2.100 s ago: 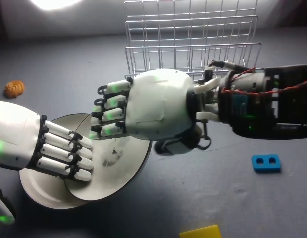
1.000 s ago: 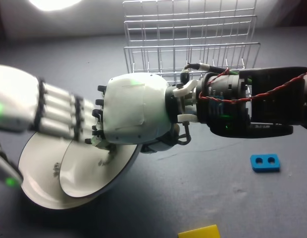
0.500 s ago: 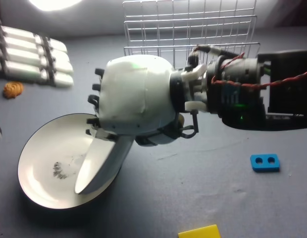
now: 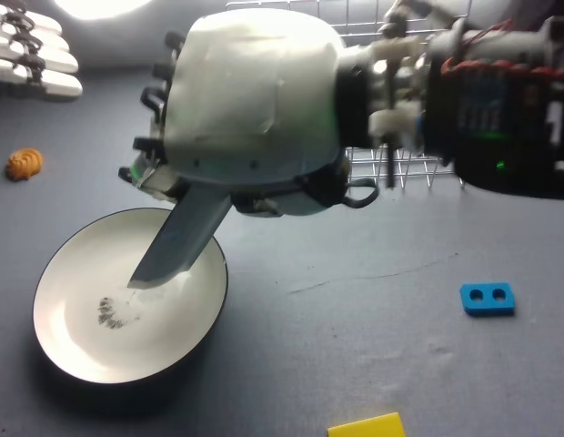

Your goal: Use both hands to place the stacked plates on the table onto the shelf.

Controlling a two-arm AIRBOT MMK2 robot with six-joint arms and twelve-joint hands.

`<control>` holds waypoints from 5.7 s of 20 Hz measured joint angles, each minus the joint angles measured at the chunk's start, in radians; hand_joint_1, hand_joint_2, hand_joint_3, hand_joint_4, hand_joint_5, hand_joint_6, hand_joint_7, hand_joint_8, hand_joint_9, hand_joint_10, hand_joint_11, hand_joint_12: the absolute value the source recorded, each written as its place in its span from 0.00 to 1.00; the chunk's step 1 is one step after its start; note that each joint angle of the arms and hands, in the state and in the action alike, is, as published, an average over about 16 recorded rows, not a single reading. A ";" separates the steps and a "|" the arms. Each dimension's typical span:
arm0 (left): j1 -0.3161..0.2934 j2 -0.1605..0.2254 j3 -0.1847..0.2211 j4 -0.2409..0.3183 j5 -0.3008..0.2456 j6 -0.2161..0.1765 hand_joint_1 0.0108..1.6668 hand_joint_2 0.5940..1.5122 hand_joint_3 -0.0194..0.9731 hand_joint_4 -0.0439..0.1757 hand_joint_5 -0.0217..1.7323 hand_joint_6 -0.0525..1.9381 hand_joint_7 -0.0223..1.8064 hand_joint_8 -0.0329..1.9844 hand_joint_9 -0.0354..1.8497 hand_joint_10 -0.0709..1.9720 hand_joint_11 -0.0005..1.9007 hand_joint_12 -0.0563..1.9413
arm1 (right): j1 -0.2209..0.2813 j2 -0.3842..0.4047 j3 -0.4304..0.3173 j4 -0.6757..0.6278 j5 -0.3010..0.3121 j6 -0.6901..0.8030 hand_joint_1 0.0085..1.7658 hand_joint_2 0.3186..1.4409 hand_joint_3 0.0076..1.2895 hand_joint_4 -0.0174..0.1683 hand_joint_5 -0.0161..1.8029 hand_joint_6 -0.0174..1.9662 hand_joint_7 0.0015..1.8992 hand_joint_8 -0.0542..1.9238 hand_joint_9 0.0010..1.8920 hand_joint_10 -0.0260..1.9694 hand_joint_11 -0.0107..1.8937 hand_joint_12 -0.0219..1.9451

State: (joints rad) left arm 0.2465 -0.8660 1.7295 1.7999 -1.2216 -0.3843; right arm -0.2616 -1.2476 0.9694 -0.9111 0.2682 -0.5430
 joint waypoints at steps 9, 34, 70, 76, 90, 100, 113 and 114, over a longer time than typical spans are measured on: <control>-0.051 0.011 0.020 0.052 -0.002 -0.053 0.00 0.58 0.04 0.21 0.02 0.03 0.02 0.01 0.03 0.04 0.01 0.03 | 0.144 0.100 -0.010 -0.258 0.100 0.504 0.75 0.59 0.00 0.08 0.46 0.53 0.54 0.47 0.59 0.45 0.55 0.45; 0.030 0.015 -0.032 0.086 0.011 -0.006 0.01 0.58 0.04 0.21 0.02 0.03 0.02 0.01 0.03 0.04 0.01 0.03 | 0.270 0.207 0.103 -0.365 -0.223 1.138 0.77 0.60 0.00 0.05 0.45 0.52 0.54 0.46 0.58 0.47 0.55 0.45; 0.407 -0.086 -0.045 0.021 0.155 0.105 0.01 0.60 0.04 0.21 0.02 0.03 0.02 0.01 0.03 0.04 0.01 0.03 | 0.052 -0.014 0.537 -0.362 -0.221 1.484 0.78 0.60 0.00 0.05 0.45 0.51 0.53 0.48 0.57 0.50 0.53 0.46; 0.424 -0.086 -0.045 0.023 0.155 0.103 0.01 0.60 0.04 0.21 0.02 0.03 0.02 0.01 0.03 0.04 0.01 0.03 | 0.021 -0.039 0.563 -0.350 -0.239 1.495 0.78 0.61 0.00 0.05 0.44 0.51 0.52 0.49 0.56 0.51 0.52 0.48; 0.467 -0.092 -0.044 0.019 0.160 0.092 0.01 0.61 0.04 0.21 0.02 0.03 0.02 0.01 0.01 0.03 0.01 0.03 | 0.034 -0.029 0.535 -0.348 -0.281 1.459 0.68 0.67 0.00 0.07 0.44 0.21 0.51 0.19 0.53 0.20 0.38 0.58; 0.508 -0.101 -0.043 0.017 0.159 0.066 0.01 0.62 0.03 0.20 0.02 0.03 0.02 0.01 0.01 0.02 0.01 0.03 | 0.130 0.028 0.423 -0.549 -0.281 1.221 0.58 0.67 0.00 0.08 0.33 0.04 0.38 0.05 0.39 0.06 0.21 0.56; 0.609 -0.113 -0.032 -0.026 0.170 0.002 0.01 0.62 0.04 0.18 0.01 0.02 0.01 0.01 0.00 0.01 0.02 0.04 | 0.170 0.061 0.157 -0.667 -0.124 0.612 0.63 0.53 0.00 0.11 0.04 0.03 0.02 0.03 0.03 0.02 0.01 0.17; 0.614 -0.114 -0.032 -0.029 0.170 -0.002 0.01 0.62 0.04 0.17 0.01 0.02 0.01 0.01 0.00 0.01 0.02 0.05 | 0.165 0.060 0.144 -0.633 -0.103 0.563 0.64 0.52 0.00 0.12 0.03 0.03 0.02 0.03 0.02 0.02 0.01 0.15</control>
State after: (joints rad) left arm 0.8606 -0.9797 1.6977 1.7711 -1.0514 -0.3859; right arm -0.0964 -1.1873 1.1139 -1.5443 0.1648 0.0204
